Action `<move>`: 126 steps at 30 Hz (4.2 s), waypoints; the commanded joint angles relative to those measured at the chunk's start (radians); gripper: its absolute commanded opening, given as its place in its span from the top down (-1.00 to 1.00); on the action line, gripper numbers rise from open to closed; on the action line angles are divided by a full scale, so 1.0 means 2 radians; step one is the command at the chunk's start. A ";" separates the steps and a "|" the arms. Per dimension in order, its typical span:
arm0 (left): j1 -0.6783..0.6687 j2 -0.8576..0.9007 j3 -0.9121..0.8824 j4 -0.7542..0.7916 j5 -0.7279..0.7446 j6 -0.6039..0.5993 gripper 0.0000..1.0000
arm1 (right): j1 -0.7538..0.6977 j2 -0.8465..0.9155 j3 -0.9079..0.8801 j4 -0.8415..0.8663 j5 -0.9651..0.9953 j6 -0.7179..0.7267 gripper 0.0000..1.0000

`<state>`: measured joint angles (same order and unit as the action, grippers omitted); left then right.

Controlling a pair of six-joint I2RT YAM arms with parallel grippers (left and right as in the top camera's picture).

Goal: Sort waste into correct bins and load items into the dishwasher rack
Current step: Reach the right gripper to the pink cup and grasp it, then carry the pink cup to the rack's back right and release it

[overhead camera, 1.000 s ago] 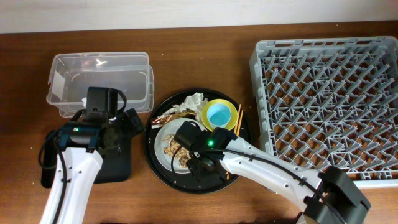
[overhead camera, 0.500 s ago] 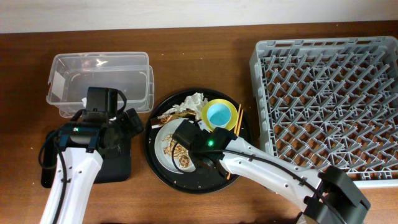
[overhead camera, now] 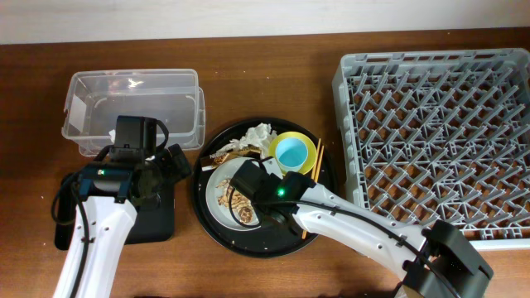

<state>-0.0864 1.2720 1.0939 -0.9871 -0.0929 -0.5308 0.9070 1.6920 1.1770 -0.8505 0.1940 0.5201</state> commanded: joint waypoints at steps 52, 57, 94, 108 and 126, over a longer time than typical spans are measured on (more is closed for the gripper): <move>0.002 -0.003 0.008 -0.001 0.003 0.004 -0.99 | -0.353 -0.001 0.432 -0.258 -0.222 -0.155 0.92; 0.002 -0.003 0.008 -0.001 0.003 0.004 -0.99 | -0.580 0.014 0.407 -0.260 -0.467 -0.280 0.92; 0.002 -0.003 0.008 -0.001 0.003 0.004 -0.99 | -0.735 0.238 0.226 -0.212 -0.741 -0.400 0.92; 0.002 -0.003 0.008 -0.001 0.003 0.004 -0.99 | -0.777 0.232 0.248 -0.245 -0.682 -0.380 0.92; 0.002 -0.003 0.008 -0.001 0.003 0.004 -0.99 | -0.723 0.232 0.248 -0.183 -0.572 -0.288 0.91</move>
<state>-0.0864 1.2720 1.0943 -0.9871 -0.0860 -0.5308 -0.5186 2.1437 1.6791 -1.2213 -1.2213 -0.1337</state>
